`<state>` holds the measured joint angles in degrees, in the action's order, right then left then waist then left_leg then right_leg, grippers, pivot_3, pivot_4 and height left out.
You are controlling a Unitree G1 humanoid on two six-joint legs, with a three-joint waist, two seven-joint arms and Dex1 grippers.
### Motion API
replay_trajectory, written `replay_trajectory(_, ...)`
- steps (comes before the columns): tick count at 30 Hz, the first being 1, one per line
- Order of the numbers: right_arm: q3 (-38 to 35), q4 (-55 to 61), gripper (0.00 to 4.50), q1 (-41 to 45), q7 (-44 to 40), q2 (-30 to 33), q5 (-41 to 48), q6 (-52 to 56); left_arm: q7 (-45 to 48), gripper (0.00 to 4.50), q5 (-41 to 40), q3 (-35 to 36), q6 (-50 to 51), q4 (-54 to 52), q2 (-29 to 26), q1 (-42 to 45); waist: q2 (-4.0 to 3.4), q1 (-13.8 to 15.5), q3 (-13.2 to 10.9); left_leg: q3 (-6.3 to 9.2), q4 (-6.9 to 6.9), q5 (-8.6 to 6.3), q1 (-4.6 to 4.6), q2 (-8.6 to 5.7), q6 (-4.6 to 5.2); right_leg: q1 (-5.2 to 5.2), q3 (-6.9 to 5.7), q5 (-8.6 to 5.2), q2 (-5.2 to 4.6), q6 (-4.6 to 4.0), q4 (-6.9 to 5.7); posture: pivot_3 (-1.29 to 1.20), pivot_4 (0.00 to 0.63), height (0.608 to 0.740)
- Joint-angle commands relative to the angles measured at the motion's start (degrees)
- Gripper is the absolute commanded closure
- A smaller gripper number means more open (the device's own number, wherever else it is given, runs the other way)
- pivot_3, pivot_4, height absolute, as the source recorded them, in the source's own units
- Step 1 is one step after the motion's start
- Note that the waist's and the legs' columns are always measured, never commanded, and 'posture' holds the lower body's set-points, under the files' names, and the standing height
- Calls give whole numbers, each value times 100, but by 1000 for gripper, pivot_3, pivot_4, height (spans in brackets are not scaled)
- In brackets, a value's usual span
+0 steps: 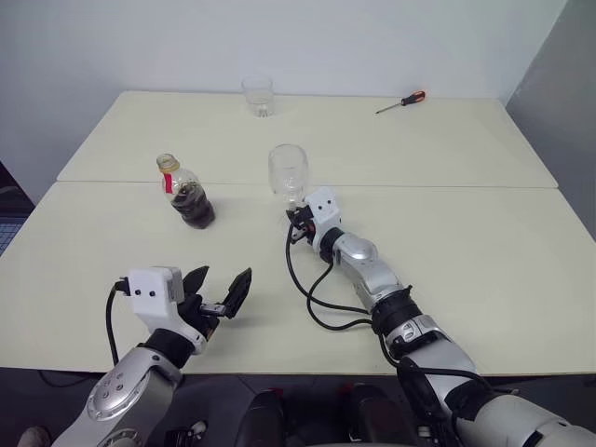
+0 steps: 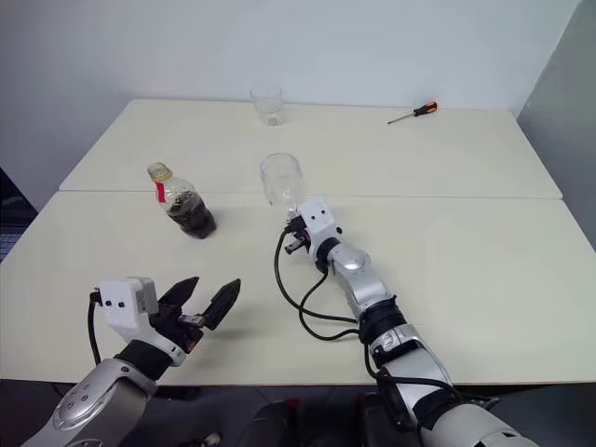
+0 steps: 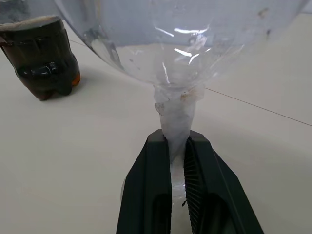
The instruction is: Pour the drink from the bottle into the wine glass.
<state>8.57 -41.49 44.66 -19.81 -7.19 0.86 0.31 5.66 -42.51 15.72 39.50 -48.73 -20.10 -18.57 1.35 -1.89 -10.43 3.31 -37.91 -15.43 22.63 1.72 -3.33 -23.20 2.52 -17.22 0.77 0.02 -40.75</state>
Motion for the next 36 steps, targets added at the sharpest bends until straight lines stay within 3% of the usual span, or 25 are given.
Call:
replay_trajectory(1, 52, 84, 3661, -135, 65, -96, -61, 25, 92, 0, 17, 53, -142, -21, -43, -24, 0, 0, 0, 0, 0, 0, 0, 0, 0, 0, 0, 0, 0, 0, 0, 0, 150, 740)
replay_trajectory(3, 46, 117, 3141, -147, 43, -109, -33, 50, 135, 0, 24, 74, -163, 8, -54, -36, 0, 0, 0, 0, 0, 0, 0, 0, 0, 0, 0, 0, 0, 0, 1, 0, 150, 740)
replay_trajectory(12, 378, 777, 34, -616, -243, 196, -263, 201, 254, 0, 120, 65, -267, 102, -58, -97, 0, 6, 0, 1, 0, 0, 2, 1, 0, 0, 1, -1, 0, 0, 2, 0, 150, 740)
replay_trajectory(15, 477, 1503, 34, -1011, -495, 485, -225, 495, 322, 0, 156, 84, -310, 158, -65, -139, 0, 13, 0, 1, 0, 0, 3, 0, 0, 0, 0, -1, -2, 1, 4, 0, 150, 740)
replay_trajectory(21, 400, 4110, 34, -2295, -1078, 1606, 18, 1772, 172, 0, 713, -17, -490, 574, -27, -4, 0, 32, 0, 5, 0, 0, 7, -1, 0, 2, -1, -1, -5, 3, 13, 0, 150, 740)
replay_trajectory(26, 233, 6217, 34, -3321, -1625, 2333, 781, 2658, -91, 0, 1361, -213, -758, 1169, 190, 471, 1, 10, 0, 7, 4, 0, 7, -6, 0, 2, -2, -2, 4, 6, 19, 0, 150, 740)
replay_trajectory(29, 25, 7140, 34, -3705, -1745, 2410, 1543, 3197, -34, 0, 1728, -278, -1079, 1769, 208, 882, 1, -7, 0, 10, 9, 0, 3, -3, 0, 2, -6, -4, 17, 6, 20, 0, 150, 740)
replay_trajectory(36, -626, 7815, 34, -3710, -1560, 2239, 3243, 4228, 41, 0, 2359, -155, -1724, 2773, 76, 1619, 4, 16, 2, 13, 4, 0, 8, -8, 0, 5, -11, -2, 17, 5, 24, 0, 150, 740)
